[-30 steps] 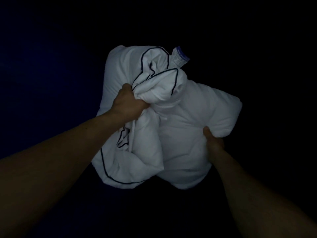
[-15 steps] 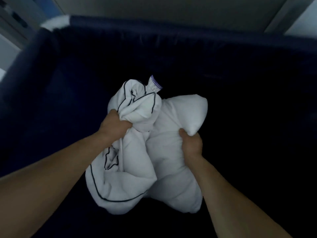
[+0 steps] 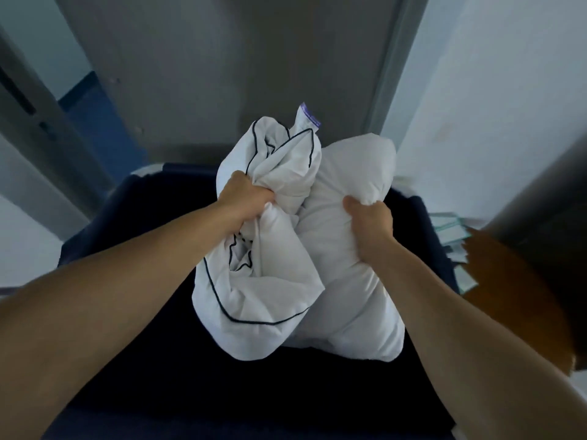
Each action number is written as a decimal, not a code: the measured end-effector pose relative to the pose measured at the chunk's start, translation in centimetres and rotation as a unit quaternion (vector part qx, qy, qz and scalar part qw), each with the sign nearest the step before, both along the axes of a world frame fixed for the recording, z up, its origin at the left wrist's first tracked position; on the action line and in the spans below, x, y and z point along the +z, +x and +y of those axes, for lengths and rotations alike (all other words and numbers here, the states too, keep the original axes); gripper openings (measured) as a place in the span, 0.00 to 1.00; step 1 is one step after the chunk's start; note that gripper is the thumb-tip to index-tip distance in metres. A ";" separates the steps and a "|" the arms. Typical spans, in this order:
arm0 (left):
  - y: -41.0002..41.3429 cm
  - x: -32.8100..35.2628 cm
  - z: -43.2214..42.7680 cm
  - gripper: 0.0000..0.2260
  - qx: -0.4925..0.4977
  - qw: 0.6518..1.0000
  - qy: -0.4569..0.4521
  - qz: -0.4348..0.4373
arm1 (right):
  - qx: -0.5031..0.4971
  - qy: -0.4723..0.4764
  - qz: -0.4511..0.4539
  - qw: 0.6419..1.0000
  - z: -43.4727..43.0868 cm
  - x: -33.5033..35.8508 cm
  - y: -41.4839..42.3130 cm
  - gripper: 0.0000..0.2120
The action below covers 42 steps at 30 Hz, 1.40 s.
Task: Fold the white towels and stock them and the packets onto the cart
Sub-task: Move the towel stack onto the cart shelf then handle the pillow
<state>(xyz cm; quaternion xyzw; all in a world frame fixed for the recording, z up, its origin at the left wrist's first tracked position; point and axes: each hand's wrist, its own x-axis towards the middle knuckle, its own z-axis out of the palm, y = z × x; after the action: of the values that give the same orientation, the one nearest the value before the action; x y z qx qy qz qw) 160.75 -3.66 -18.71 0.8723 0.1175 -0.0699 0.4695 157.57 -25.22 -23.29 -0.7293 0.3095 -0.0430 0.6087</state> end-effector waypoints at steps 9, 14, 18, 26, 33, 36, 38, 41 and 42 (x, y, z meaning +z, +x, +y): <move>-4.9 10.7 -12.8 0.17 -0.120 0.989 0.006 -0.088 | -0.094 -0.007 -0.081 0.992 -11.1 10.6 -9.1 0.14; -8.7 14.4 -23.3 0.10 -0.176 0.975 0.009 -0.132 | -0.132 0.026 -0.127 0.983 -20.5 14.0 -14.1 0.13; -11.7 16.6 -32.9 0.09 -0.200 0.969 -0.002 -0.147 | -0.157 0.029 -0.133 0.978 -29.5 15.6 -17.8 0.13; -13.7 17.2 -46.7 0.12 -0.214 0.966 -0.039 -0.138 | -0.181 -0.004 -0.136 0.974 -43.1 16.7 -20.2 0.14; -10.8 12.4 -52.2 0.10 -0.213 0.972 -0.041 -0.092 | -0.166 -0.031 -0.085 0.982 -49.5 12.5 -17.1 0.15; -8.9 10.0 -53.2 0.14 -0.198 0.977 -0.038 -0.068 | -0.148 -0.005 -0.066 0.987 -51.7 9.7 -14.7 0.15; -7.9 8.2 -53.5 0.13 -0.187 0.981 -0.038 -0.047 | -0.121 -0.003 -0.052 0.991 -52.9 7.4 -13.1 0.16; -6.9 5.0 -53.9 0.10 -0.181 0.983 -0.007 -0.016 | -0.096 0.018 -0.036 0.995 -54.4 3.6 -11.1 0.20; -6.7 3.9 -53.9 0.11 -0.178 0.984 0.005 -0.003 | -0.090 0.028 -0.027 0.995 -54.9 2.1 -10.6 0.22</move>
<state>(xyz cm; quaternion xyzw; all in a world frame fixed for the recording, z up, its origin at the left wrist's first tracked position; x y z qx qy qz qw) 154.08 -57.56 -14.81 0.8818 -0.0405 -0.1494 0.4455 147.00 -80.08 -21.17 -0.6792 0.3588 -0.1087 0.6309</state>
